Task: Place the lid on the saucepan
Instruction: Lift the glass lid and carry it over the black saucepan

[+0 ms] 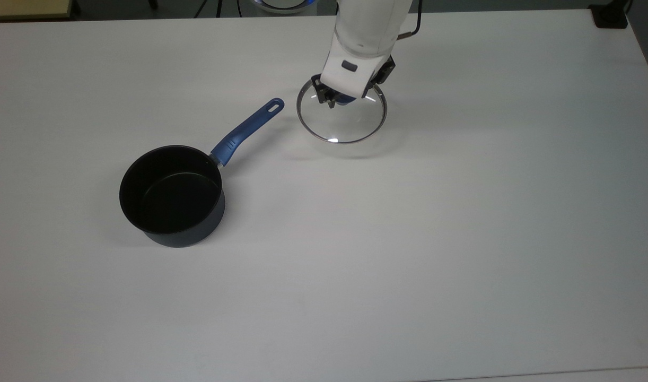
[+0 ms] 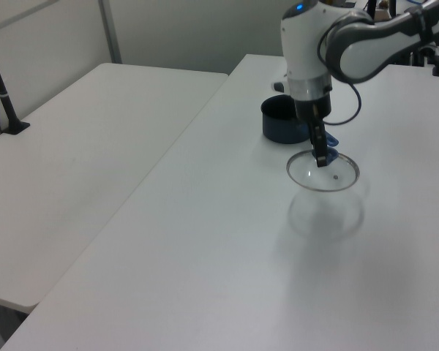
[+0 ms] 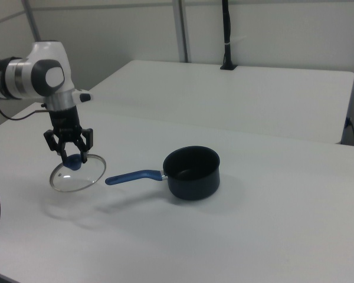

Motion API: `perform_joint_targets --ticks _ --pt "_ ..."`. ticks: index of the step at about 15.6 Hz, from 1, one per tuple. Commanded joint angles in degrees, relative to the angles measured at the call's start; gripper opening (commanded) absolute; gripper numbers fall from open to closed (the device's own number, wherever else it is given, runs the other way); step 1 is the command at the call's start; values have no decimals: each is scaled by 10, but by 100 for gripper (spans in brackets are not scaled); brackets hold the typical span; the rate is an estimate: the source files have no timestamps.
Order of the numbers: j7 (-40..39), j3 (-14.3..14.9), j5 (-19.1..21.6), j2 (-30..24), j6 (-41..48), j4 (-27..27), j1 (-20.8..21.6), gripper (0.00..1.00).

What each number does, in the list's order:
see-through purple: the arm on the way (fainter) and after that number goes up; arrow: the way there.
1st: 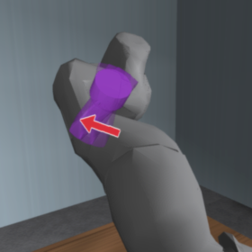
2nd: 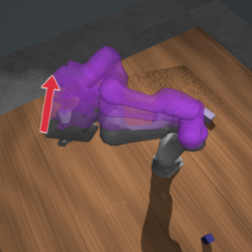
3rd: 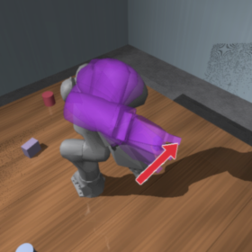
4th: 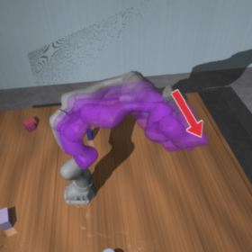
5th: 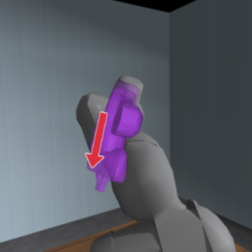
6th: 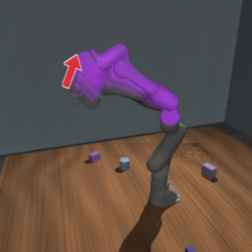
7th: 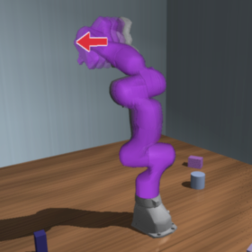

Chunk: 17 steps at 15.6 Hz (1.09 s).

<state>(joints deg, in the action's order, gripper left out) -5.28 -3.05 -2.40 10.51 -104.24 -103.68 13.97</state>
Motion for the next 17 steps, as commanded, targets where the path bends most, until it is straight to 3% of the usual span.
perform_joint_targets --ticks 1,5,10,13,17 --pt "18 18 15 -5 40 42 4 53" --pt "18 44 20 0 41 76 1 54" --pt "4 58 13 32 33 121 -42 53" --pt "-23 92 16 59 32 152 -49 53" --pt "-38 96 16 96 19 195 -79 53"
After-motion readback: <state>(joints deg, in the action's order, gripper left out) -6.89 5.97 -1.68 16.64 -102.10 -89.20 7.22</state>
